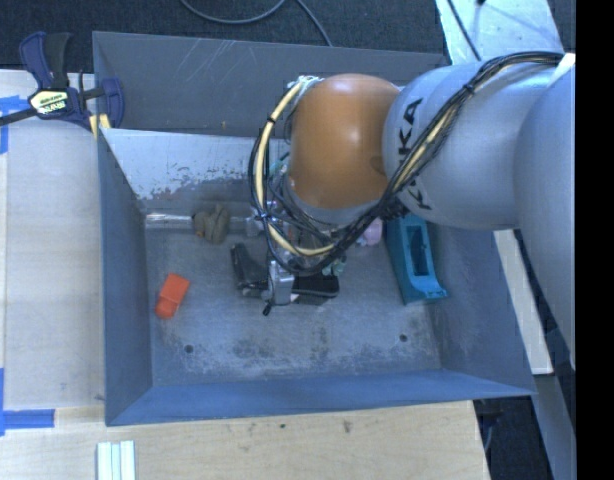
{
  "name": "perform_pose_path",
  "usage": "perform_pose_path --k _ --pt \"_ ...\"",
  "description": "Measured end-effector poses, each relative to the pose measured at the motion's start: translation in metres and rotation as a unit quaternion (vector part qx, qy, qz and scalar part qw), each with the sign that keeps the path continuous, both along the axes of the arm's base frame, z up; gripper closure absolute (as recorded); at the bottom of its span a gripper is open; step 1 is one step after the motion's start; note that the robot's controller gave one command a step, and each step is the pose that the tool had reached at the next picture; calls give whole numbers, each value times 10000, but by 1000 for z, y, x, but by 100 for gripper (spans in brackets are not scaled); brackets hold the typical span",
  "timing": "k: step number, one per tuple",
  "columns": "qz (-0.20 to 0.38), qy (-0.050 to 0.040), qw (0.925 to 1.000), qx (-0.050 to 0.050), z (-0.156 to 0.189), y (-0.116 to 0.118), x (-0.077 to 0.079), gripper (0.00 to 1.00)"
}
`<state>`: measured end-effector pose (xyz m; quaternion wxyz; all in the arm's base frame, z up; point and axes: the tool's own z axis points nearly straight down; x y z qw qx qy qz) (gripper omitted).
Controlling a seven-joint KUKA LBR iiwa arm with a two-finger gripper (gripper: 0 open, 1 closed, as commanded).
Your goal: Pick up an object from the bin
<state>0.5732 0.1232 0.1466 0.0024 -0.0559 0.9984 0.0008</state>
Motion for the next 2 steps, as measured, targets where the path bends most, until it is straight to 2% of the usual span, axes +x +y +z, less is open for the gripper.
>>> perform_pose_path --k 1,2 --pt "1115 -5 9938 -11 -38 -29 11 0" --pt "311 10 9995 -7 -54 -36 7 0"
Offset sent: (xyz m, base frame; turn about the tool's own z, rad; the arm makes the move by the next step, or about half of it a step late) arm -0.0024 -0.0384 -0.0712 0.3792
